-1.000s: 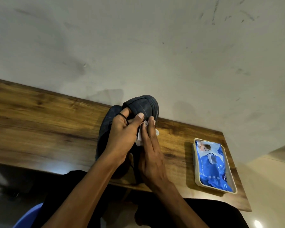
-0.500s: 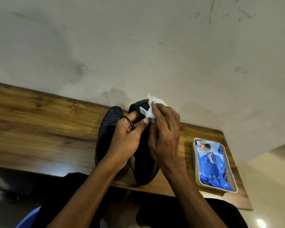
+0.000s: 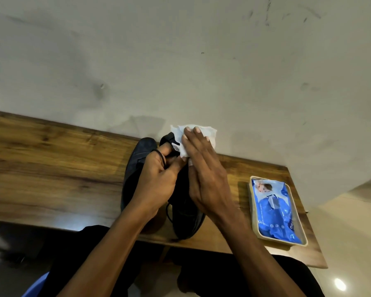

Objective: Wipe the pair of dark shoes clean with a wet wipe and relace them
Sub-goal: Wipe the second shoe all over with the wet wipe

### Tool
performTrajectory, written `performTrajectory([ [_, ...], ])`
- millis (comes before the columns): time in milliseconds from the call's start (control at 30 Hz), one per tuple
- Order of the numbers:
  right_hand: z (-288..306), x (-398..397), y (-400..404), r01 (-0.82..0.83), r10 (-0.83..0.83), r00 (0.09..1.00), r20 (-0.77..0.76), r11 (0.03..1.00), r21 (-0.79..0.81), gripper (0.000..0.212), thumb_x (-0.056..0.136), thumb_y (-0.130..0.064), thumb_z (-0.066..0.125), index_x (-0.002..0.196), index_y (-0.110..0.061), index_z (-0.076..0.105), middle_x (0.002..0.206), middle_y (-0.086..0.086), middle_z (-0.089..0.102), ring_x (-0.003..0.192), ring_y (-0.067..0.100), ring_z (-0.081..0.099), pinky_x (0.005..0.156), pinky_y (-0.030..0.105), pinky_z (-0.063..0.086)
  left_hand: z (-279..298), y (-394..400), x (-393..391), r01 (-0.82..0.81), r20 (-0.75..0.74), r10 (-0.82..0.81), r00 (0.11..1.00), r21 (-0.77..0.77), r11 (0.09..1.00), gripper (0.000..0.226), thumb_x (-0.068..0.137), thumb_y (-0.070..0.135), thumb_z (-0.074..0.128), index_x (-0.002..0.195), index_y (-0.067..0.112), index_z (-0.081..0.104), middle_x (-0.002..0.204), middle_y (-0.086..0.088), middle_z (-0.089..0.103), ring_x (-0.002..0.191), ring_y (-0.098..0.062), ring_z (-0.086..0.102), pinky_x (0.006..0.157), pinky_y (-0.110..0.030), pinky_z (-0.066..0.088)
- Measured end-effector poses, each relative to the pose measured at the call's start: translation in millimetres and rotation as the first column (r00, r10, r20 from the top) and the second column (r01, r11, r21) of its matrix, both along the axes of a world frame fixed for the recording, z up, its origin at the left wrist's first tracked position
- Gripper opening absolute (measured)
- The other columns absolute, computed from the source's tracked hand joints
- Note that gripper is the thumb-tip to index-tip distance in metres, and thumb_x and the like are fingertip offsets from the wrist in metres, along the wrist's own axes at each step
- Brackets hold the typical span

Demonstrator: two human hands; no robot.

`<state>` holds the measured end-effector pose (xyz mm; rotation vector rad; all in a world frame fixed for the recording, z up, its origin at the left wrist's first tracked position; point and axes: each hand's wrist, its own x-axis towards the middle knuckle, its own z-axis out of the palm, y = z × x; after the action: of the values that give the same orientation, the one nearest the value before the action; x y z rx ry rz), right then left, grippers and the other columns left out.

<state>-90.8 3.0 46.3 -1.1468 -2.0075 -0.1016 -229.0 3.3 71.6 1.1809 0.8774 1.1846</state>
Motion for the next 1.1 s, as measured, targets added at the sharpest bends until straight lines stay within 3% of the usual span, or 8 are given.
performTrajectory([
  [200,3,10,5,0.1,-0.1,0.991,-0.092,0.995,-0.007,0.048,0.101,-0.002,0.035,0.147,0.006,0.046,0.157,0.019,0.044,0.152,0.03,0.033,0.125,0.047,0.027,3,-2,2,-0.015,-0.095,0.021,0.995,0.064,0.998,0.033,0.099,0.006,0.056,0.129,0.019,0.063,0.106,0.0,0.077,0.104,-0.015,0.072,0.096,-0.045,0.055],
  [367,-1,8,-2,0.016,-0.018,0.998,0.055,0.999,0.045,0.043,0.104,-0.002,0.037,0.145,0.007,0.048,0.156,0.021,0.043,0.15,0.031,0.035,0.124,0.046,0.029,1,-1,2,-0.033,-0.097,0.04,0.994,0.07,0.997,0.032,0.099,0.004,0.055,0.121,0.023,0.067,0.105,-0.001,0.077,0.104,-0.018,0.071,0.096,-0.048,0.055],
  [533,-5,16,1,0.166,-0.163,0.985,-0.052,0.985,0.052,0.046,0.1,0.002,0.04,0.145,0.006,0.049,0.154,0.019,0.047,0.148,0.027,0.039,0.118,0.045,0.039,1,-2,5,-0.038,-0.07,0.043,0.997,0.071,0.997,0.034,0.099,0.005,0.055,0.13,0.017,0.062,0.112,0.001,0.075,0.11,-0.013,0.069,0.1,-0.042,0.053],
  [667,-15,7,-8,0.043,-0.042,0.999,-0.007,0.997,0.066,0.041,0.1,0.008,0.046,0.141,0.008,0.053,0.152,0.022,0.048,0.147,0.033,0.041,0.118,0.048,0.04,-1,1,6,-0.013,0.007,0.013,1.0,0.024,1.0,0.037,0.103,0.004,0.048,0.134,0.02,0.059,0.119,0.002,0.073,0.117,-0.014,0.066,0.104,-0.043,0.049],
  [867,-16,24,-2,0.198,-0.192,0.98,-0.06,0.971,0.136,0.033,0.093,0.007,0.066,0.125,0.003,0.069,0.135,0.02,0.064,0.125,0.032,0.061,0.106,0.039,0.05,-4,3,10,-0.034,0.081,0.037,0.996,-0.037,0.999,0.031,0.103,0.007,0.047,0.13,0.013,0.061,0.116,-0.007,0.074,0.113,-0.022,0.068,0.1,-0.044,0.051],
  [1000,-36,16,-22,0.185,-0.186,0.98,-0.075,0.983,-0.017,0.034,0.095,-0.001,0.061,0.127,-0.006,0.071,0.129,0.016,0.064,0.114,0.024,0.063,0.095,0.026,0.054,-6,8,7,-0.08,0.154,0.102,0.983,-0.142,0.987,0.028,0.102,0.01,0.05,0.126,0.015,0.064,0.116,-0.01,0.074,0.111,-0.027,0.069,0.1,-0.051,0.051],
  [1100,-33,18,-18,0.201,-0.204,0.967,-0.15,0.979,-0.038,0.033,0.093,-0.005,0.065,0.125,-0.009,0.072,0.119,0.014,0.066,0.106,0.018,0.064,0.088,0.021,0.055,-7,9,6,-0.082,0.145,0.104,0.984,-0.153,0.985,0.027,0.102,0.012,0.051,0.126,0.015,0.064,0.116,-0.009,0.073,0.112,-0.027,0.069,0.101,-0.052,0.05],
])
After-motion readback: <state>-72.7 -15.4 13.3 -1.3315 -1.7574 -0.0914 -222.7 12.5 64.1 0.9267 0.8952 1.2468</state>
